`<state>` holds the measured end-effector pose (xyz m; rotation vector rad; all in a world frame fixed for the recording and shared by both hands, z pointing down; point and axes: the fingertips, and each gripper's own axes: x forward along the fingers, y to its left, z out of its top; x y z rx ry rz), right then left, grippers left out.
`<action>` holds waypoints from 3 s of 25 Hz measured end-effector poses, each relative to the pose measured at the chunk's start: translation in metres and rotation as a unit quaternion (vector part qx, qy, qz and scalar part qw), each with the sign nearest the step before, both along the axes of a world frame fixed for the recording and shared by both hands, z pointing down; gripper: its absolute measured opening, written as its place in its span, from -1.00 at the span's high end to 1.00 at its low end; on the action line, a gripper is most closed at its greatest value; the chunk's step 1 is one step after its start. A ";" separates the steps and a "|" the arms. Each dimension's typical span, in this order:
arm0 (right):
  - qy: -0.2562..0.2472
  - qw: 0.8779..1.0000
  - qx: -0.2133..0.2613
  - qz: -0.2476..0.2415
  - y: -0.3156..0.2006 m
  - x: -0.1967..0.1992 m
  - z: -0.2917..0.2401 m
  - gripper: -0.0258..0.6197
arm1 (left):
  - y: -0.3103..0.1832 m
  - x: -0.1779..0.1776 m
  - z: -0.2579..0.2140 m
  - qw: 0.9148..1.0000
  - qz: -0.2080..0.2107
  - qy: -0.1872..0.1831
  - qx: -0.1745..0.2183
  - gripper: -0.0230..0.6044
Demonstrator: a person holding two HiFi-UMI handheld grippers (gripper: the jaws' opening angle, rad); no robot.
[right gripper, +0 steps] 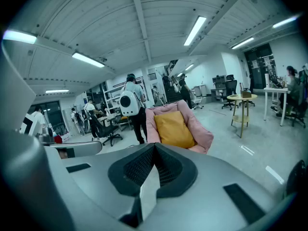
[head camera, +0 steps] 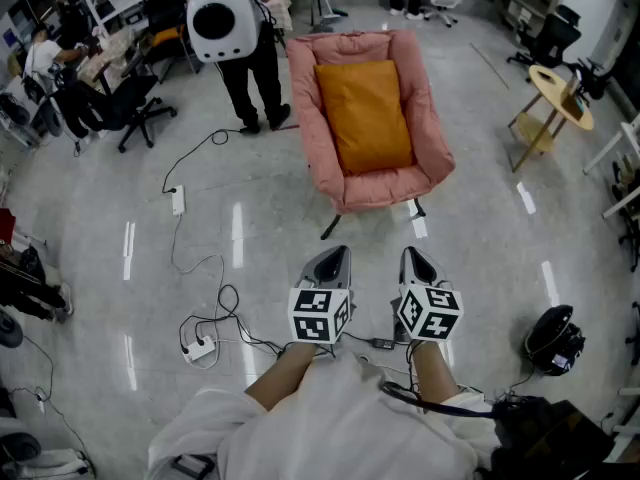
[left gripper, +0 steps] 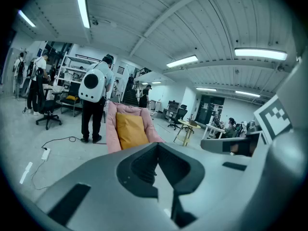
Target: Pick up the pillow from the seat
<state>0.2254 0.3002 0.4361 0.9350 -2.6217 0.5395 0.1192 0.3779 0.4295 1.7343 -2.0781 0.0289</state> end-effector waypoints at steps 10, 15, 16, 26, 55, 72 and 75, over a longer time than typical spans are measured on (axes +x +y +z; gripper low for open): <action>0.002 1.000 -0.015 0.006 -0.005 -0.022 0.013 0.83 | -0.007 -0.022 0.011 1.000 0.003 0.004 -0.008 0.91; -0.003 1.000 -0.017 0.014 -0.012 -0.046 0.014 0.83 | -0.017 -0.048 0.012 1.000 0.007 0.006 -0.006 0.91; -0.003 1.000 -0.016 0.018 -0.015 -0.051 0.014 0.83 | -0.020 -0.054 0.012 1.000 0.008 0.006 -0.004 0.91; 0.010 0.996 -0.050 0.074 -0.028 -0.057 0.034 0.83 | -0.036 -0.099 0.016 1.000 0.017 0.010 -0.006 0.91; 0.008 0.994 -0.097 0.054 -0.212 -0.108 0.067 0.83 | -0.206 -0.146 0.042 0.998 0.003 -0.012 -0.054 0.91; 0.014 0.993 -0.119 0.013 -0.306 -0.129 0.077 0.83 | -0.290 -0.165 0.041 0.997 -0.043 -0.006 -0.065 0.91; 0.016 0.992 -0.125 0.011 -0.315 -0.134 0.083 0.83 | -0.299 -0.172 0.044 0.997 -0.046 -0.008 -0.067 0.91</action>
